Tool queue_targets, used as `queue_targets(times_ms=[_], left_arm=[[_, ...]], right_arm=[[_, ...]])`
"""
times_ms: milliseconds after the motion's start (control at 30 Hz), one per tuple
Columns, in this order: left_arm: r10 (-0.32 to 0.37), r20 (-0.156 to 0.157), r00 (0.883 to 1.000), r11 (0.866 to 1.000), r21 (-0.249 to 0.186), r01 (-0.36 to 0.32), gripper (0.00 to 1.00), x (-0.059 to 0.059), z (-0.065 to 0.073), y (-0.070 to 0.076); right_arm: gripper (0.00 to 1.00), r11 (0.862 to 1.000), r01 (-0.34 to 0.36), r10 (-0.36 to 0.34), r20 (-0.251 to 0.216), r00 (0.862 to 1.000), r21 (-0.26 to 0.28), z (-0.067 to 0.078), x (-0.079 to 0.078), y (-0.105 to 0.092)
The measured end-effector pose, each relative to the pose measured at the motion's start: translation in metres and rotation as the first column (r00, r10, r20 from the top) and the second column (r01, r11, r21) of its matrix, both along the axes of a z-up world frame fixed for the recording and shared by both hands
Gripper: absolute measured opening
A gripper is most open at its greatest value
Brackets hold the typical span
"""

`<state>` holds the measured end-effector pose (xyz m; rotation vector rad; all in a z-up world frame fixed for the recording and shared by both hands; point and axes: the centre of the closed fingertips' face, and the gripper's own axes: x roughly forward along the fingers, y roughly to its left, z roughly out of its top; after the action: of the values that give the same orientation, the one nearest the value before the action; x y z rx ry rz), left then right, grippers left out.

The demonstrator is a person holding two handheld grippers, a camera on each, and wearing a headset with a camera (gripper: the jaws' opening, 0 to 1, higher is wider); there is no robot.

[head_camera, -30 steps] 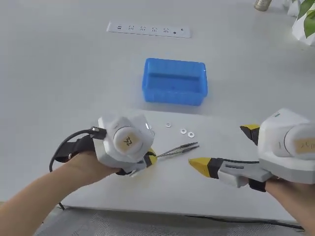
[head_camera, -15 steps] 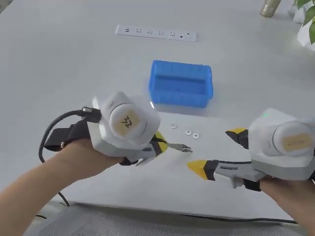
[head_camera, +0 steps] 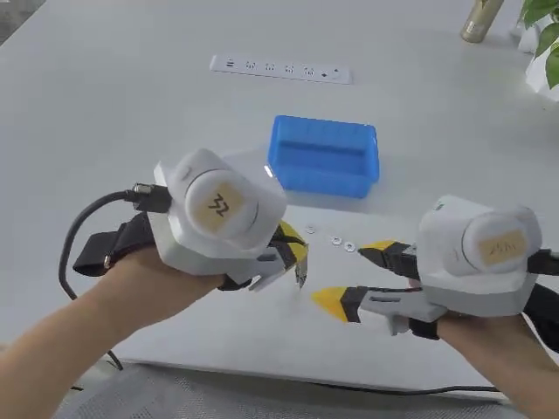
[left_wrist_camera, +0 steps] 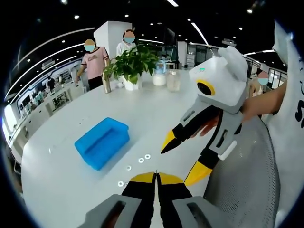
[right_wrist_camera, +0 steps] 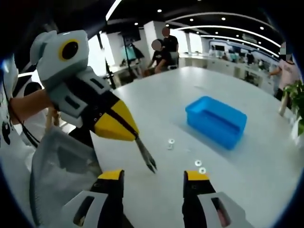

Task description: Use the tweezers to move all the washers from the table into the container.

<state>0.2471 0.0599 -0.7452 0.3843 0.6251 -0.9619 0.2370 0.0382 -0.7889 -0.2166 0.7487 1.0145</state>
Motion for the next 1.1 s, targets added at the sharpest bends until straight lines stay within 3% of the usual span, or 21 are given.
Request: queue_targets(times_ms=[100,167,267,367,533,633,767,867,1100], left_arm=[[-0.036,0.007,0.999,0.999,0.015,0.036,0.0,-0.005,-0.002,-0.002],[-0.062,0.021,0.998,0.998,0.026,0.061,0.0,-0.008,-0.003,-0.003],[-0.074,0.024,0.997,0.997,0.021,0.073,0.0,-0.009,-0.003,-0.004],[-0.084,0.027,0.996,0.996,0.033,0.083,0.0,-0.009,-0.003,-0.003],[-0.087,0.023,0.996,0.996,0.033,0.086,0.0,-0.01,-0.004,0.0],[-0.086,0.019,0.996,0.996,0.029,0.086,0.0,-0.011,-0.005,0.002],[-0.096,0.017,0.995,0.995,0.036,0.095,0.0,-0.013,-0.005,0.004],[-0.093,0.016,0.995,0.995,0.04,0.093,0.0,-0.013,-0.006,0.007],[-0.102,0.02,0.995,0.994,0.046,0.101,0.0,-0.013,-0.006,0.006]], right_arm=[[0.35,0.999,-0.035,0.034,0.013,0.999,0.004,-0.003,-0.002,0.011],[0.34,0.997,-0.07,0.07,0.007,0.998,0.023,-0.003,-0.003,0.022],[0.32,0.99,-0.14,0.14,-0.009,0.99,-0.007,-0.012,-0.006,0.033],[0.31,0.985,-0.173,0.173,0.002,0.985,-0.026,-0.017,-0.003,0.04],[0.23,0.977,-0.214,0.214,0.004,0.977,-0.014,-0.017,0.0,0.053],[0.2,0.971,-0.236,0.236,0.006,0.972,-0.036,-0.022,0.001,0.055],[0.1,0.971,-0.233,0.234,0.019,0.972,-0.05,-0.024,0.007,0.054],[0.1,0.969,-0.244,0.244,0.008,0.97,-0.043,-0.025,0.005,0.057],[0.08,0.942,-0.308,0.32,0.078,0.944,-0.135,-0.031,0.005,0.058]])
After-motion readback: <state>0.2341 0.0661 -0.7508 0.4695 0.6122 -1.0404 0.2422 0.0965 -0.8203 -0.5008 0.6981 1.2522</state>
